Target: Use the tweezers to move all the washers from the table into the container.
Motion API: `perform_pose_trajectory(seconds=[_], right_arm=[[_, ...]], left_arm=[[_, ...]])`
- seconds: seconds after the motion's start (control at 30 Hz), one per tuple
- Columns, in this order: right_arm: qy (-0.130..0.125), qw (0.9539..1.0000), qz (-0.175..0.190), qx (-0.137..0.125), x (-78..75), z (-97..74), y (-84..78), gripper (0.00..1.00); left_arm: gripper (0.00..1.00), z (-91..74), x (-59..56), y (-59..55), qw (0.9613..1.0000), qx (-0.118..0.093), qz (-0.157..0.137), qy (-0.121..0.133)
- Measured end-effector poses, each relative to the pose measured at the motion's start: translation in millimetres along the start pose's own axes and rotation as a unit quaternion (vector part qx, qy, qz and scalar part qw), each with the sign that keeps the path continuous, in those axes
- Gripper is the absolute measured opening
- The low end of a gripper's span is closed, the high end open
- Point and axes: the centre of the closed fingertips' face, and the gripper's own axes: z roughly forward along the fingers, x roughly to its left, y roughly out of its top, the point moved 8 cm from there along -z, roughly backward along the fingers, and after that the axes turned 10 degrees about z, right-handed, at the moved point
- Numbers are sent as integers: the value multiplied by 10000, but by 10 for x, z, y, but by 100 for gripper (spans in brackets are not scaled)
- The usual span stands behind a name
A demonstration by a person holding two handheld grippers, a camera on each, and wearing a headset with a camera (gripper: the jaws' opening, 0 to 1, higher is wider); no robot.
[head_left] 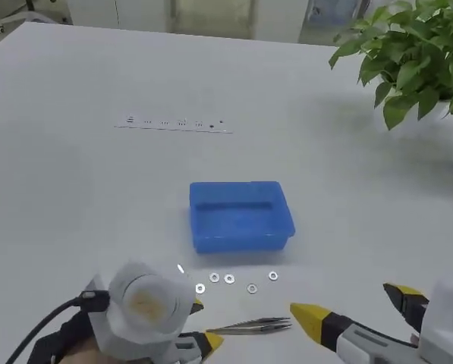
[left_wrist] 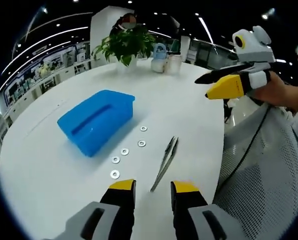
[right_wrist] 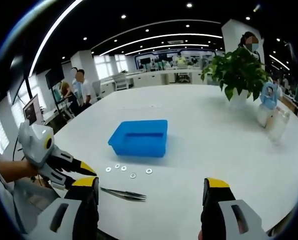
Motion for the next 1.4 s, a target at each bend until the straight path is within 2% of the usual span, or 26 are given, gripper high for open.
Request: perform_pose_trajectory(seconds=[0.07,0.13,0.17,0.2,0.27,0.33,0.37,0.4,0.5,0.57,0.63,0.7,0.8,0.9,1.03,1.13,1.3,1.4], right_arm=[[12,10000,-8,25,4,12,3,85],[26,10000,-32,43,10,26,4,85],[36,10000,-33,56,13,35,1,85],[56,10000,-28,77,18,50,-4,85],[93,9999,-28,113,34,74,-13,85],[131,9997,-63,177,60,99,-18,85],[139,9997,-93,196,72,107,-16,85],[152,9996,-125,205,82,115,-12,85],[201,9994,-179,201,125,139,16,85],[231,9994,-182,197,143,162,23,85],[262,9992,-199,211,163,184,21,85],[302,9988,-255,273,194,206,11,85],[374,9981,-366,328,239,228,8,84],[405,9974,-460,374,258,238,9,84],[493,9960,-601,445,266,235,4,83],[519,9945,-725,552,250,250,-34,78],[711,9935,-638,612,285,267,-91,65],[798,9925,-634,683,335,300,-133,63]], left_arm=[[22,64,32,-32,10000,27,-17,-62],[21,129,46,-91,9995,164,-4,-263],[20,151,70,-129,9992,303,164,-220],[20,167,79,-140,9990,321,258,-191],[18,195,62,-154,9987,358,226,-299],[17,206,57,-166,9983,372,291,-353],[16,211,76,-150,9984,280,360,-319],[14,213,80,-158,9983,332,338,-327],[11,230,67,-138,9979,279,430,-389],[5,263,42,-112,9969,192,649,-409],[0,261,-5,-112,9966,209,677,-421],[0,254,-32,-110,9958,199,754,-491],[0,211,-65,-101,9952,159,796,-540],[0,130,-69,-59,9949,111,881,-485],[0,3,-54,23,9959,-34,788,-449],[0,-100,-43,81,9966,-134,708,-393],[0,-234,-3,167,9976,-274,557,-316],[0,-293,20,191,9980,-314,463,-280]])
